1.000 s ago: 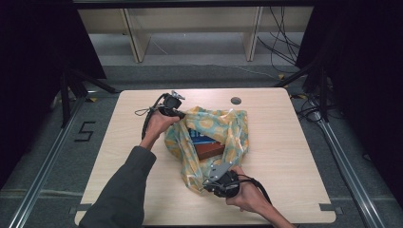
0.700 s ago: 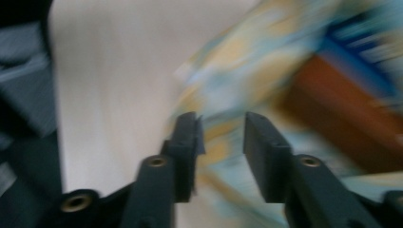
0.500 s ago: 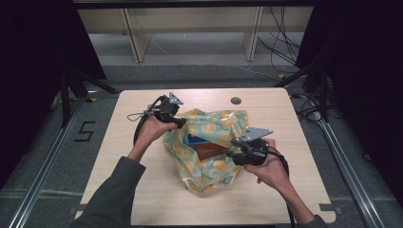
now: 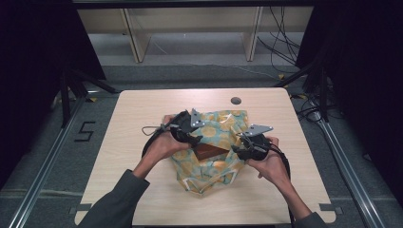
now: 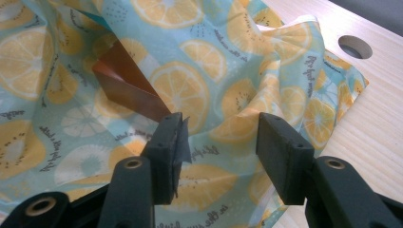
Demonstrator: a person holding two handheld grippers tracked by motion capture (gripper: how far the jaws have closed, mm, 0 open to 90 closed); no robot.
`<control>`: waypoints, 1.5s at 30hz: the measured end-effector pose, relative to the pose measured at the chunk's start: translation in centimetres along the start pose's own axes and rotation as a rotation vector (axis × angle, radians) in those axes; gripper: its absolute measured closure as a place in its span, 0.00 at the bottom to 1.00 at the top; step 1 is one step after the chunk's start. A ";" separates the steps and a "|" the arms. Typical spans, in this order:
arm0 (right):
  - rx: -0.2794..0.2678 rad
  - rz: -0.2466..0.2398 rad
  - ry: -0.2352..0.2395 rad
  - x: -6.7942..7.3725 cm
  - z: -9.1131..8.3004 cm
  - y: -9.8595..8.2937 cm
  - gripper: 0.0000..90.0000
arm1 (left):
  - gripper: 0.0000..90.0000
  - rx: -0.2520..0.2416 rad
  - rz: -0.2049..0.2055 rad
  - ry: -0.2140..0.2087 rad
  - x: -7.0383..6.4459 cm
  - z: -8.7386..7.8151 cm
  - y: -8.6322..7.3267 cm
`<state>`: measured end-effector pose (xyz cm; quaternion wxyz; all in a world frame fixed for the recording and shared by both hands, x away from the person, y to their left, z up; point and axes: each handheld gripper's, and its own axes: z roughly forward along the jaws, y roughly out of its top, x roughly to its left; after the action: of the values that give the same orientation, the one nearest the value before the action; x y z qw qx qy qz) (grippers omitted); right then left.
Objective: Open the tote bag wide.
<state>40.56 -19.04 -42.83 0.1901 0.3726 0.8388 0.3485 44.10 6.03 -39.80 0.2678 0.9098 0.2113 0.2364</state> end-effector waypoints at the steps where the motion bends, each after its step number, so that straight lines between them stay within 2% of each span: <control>1: 0.000 0.003 0.003 -0.1 -0.1 0.0 0.58 | 0.42 0.004 -0.003 -0.007 -0.1 0.4 -0.3; 2: 0.010 0.011 0.001 -0.2 -0.2 0.0 0.57 | 0.40 0.004 -0.010 -0.012 -0.1 0.9 -0.7; 4: 0.020 0.037 -0.007 -0.4 -0.2 0.0 0.54 | 0.35 -0.010 -0.049 -0.051 -0.2 1.9 -1.4; 5: 0.019 0.047 -0.011 -0.4 -0.2 0.0 0.53 | 0.34 -0.021 -0.068 -0.054 -0.3 2.3 -1.6; 6: 0.009 0.044 -0.025 -0.4 -0.2 0.0 0.52 | 0.35 -0.002 -0.035 -0.032 -0.1 2.6 -1.6; 7: 0.014 0.016 -0.052 -0.4 -0.3 0.0 0.51 | 0.37 0.007 -0.030 -0.002 -0.1 3.0 -1.5; 9: 0.024 0.016 -0.082 -0.2 -0.5 0.1 0.50 | 0.51 0.024 0.013 0.019 0.1 3.6 -1.4; 10: 0.028 -0.008 -0.104 -0.2 -0.6 0.0 0.49 | 0.59 0.027 0.025 0.025 0.2 3.8 -1.2; 12: 0.030 -0.013 -0.131 -0.4 -0.6 -0.2 0.49 | 0.75 0.020 0.031 0.033 0.6 4.1 -0.8; 13: 0.040 -0.006 -0.128 -0.5 -0.4 -0.4 0.51 | 0.80 0.008 0.015 0.039 0.8 4.2 -0.6; 14: 0.047 0.008 -0.103 -0.7 -0.2 -0.6 0.58 | 0.86 -0.001 0.020 0.048 1.0 4.2 -0.4; 15: 0.047 0.007 -0.075 -0.9 0.1 -0.9 0.67 | 0.90 -0.003 0.006 0.040 1.2 4.2 -0.3; 16: 0.048 0.006 -0.057 -1.1 0.2 -1.0 0.74 | 0.92 -0.033 -0.018 0.042 1.4 4.1 -0.1; 17: 0.061 -0.005 -0.041 -1.3 0.4 -1.2 0.83 | 0.94 -0.027 -0.015 0.036 1.7 3.9 0.0; 18: 0.059 -0.018 -0.036 -1.6 0.5 -1.4 0.90 | 0.95 -0.059 -0.051 0.029 2.0 3.7 0.0; 20: 0.057 0.012 -0.024 -2.1 0.5 -1.8 0.99 | 0.97 -0.085 -0.091 0.002 2.4 3.2 -0.2; 23: 0.031 0.027 -0.065 -3.8 -0.2 -2.2 1.00 | 0.98 -0.118 -0.123 -0.047 2.9 2.2 -0.7; 24: 0.034 0.067 -0.058 -4.3 -0.6 -2.4 1.00 | 0.98 -0.131 -0.134 -0.063 3.0 1.8 -1.0; 25: 0.026 0.072 -0.066 -5.1 -0.6 -2.7 1.00 | 0.98 -0.139 -0.142 -0.074 3.1 1.6 -1.2; 27: 0.047 0.075 -0.106 -6.4 -0.4 -3.5 1.00 | 0.99 -0.173 -0.167 -0.098 3.3 0.9 -1.5; 28: 0.082 0.093 -0.115 -6.9 0.1 -4.0 1.00 | 0.99 -0.189 -0.174 -0.115 3.6 0.6 -1.5; 29: 0.100 0.111 -0.111 -7.2 0.9 -4.7 1.00 | 0.99 -0.202 -0.203 -0.119 3.8 0.5 -1.5; 30: 0.125 0.111 -0.105 -7.4 1.8 -5.3 1.00 | 0.99 -0.209 -0.208 -0.120 3.9 0.5 -1.3; 32: 0.167 0.082 -0.107 -7.3 3.2 -5.8 1.00 | 0.99 -0.203 -0.188 -0.113 4.3 0.6 -0.7; 34: 0.199 0.049 -0.102 -6.8 3.6 -5.5 1.00 | 0.99 -0.208 -0.215 -0.109 4.7 0.8 -0.2; 35: 0.196 0.057 -0.088 -6.7 3.6 -5.3 0.95 | 0.99 -0.195 -0.213 -0.102 5.1 0.9 0.2; 36: 0.171 0.065 -0.078 -6.5 3.1 -4.8 0.86 | 0.99 -0.185 -0.224 -0.098 5.4 1.1 0.4; 37: 0.141 0.077 -0.094 -6.4 2.3 -4.3 0.80 | 0.99 -0.178 -0.223 -0.096 5.8 1.3 0.7; 38: 0.109 0.078 -0.086 -6.3 1.7 -3.8 0.77 | 0.99 -0.167 -0.228 -0.091 6.2 1.6 0.9; 40: 0.011 0.095 -0.050 -5.7 -0.3 -2.0 0.70 | 0.98 -0.154 -0.268 -0.078 6.8 2.4 1.1; 41: -0.045 0.050 -0.053 -5.8 -0.7 -1.4 0.67 | 0.98 -0.149 -0.276 -0.074 7.1 2.8 1.2; 42: -0.076 0.068 -0.043 -5.2 -1.5 -0.5 0.66 | 0.98 -0.143 -0.286 -0.068 7.3 3.2 1.2; 43: -0.122 0.037 -0.049 -5.0 -1.8 0.2 0.65 | 0.98 -0.137 -0.302 -0.067 7.4 3.6 1.3; 44: -0.154 0.015 -0.037 -4.5 -2.0 1.0 0.64 | 0.98 -0.136 -0.300 -0.069 7.6 3.8 1.2; 45: -0.164 0.013 -0.022 -4.2 -1.8 1.5 0.64 | 0.98 -0.128 -0.314 -0.072 7.6 4.2 1.2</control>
<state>42.91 -22.32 -40.26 0.2269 0.3651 0.8029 0.4131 52.78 7.41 -39.79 0.3663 0.8545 0.3256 0.1720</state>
